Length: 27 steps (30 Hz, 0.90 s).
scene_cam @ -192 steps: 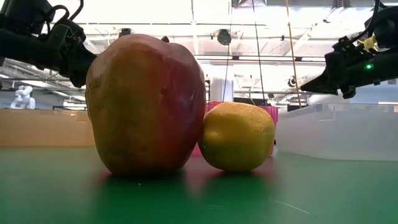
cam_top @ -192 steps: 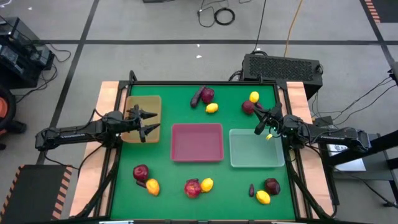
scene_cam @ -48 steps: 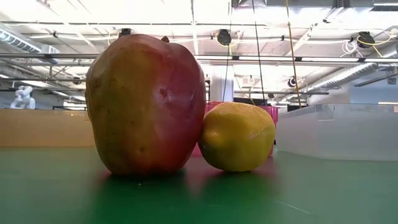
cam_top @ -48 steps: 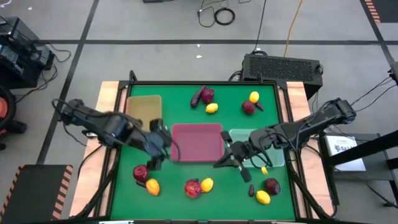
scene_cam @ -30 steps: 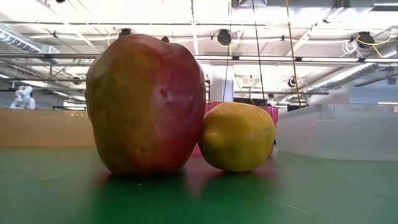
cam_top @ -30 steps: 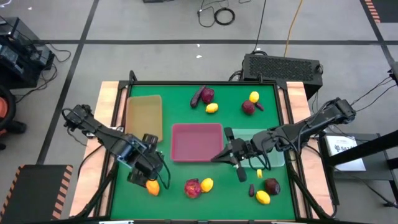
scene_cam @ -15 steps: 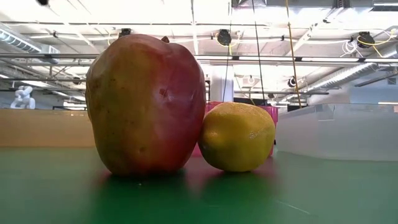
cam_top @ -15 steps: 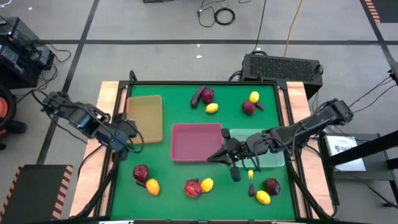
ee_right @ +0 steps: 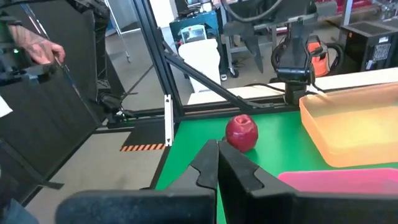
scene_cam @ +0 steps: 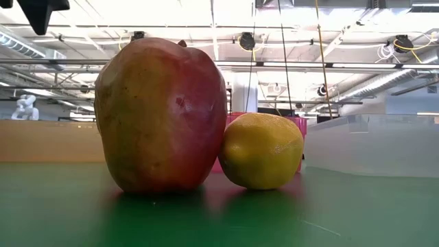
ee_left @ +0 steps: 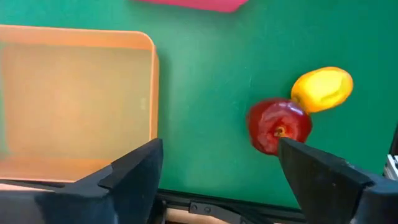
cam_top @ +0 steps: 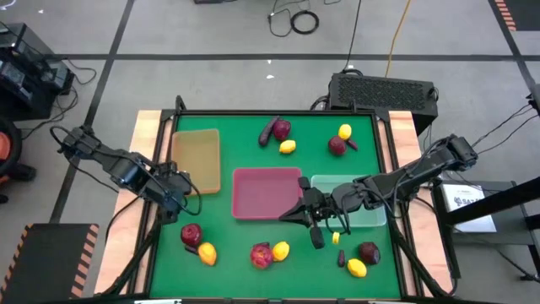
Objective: Sort produce into baskets
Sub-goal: Put the red apple into the orange bin
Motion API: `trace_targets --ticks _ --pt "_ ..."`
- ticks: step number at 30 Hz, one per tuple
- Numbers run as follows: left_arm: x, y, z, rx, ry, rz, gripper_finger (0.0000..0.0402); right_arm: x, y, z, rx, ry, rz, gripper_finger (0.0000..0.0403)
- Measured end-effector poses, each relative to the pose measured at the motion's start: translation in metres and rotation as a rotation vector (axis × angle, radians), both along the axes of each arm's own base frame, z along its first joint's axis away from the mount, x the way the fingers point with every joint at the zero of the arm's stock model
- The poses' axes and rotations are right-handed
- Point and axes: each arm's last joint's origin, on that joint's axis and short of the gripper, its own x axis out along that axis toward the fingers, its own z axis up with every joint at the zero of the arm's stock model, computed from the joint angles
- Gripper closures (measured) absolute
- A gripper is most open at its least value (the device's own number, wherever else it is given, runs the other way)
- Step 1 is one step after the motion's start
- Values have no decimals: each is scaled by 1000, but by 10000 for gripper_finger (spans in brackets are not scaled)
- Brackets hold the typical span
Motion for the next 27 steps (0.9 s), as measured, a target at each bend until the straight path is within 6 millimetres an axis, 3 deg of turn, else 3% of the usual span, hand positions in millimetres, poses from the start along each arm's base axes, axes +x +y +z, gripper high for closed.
trace_targets --ticks 6,11,19,27 --pt "13 -10 -5 -21 0 -43 46 0 0 0 5 1 -1 403" --pt "25 -27 -14 14 6 -228 45 0 0 0 4 2 -1 403" --pt "44 -51 -40 -9 107 -346 45 -3 6 -2 -3 17 19 403" --pt "39 -64 -73 -11 150 -332 45 -6 12 -4 -13 39 41 403"
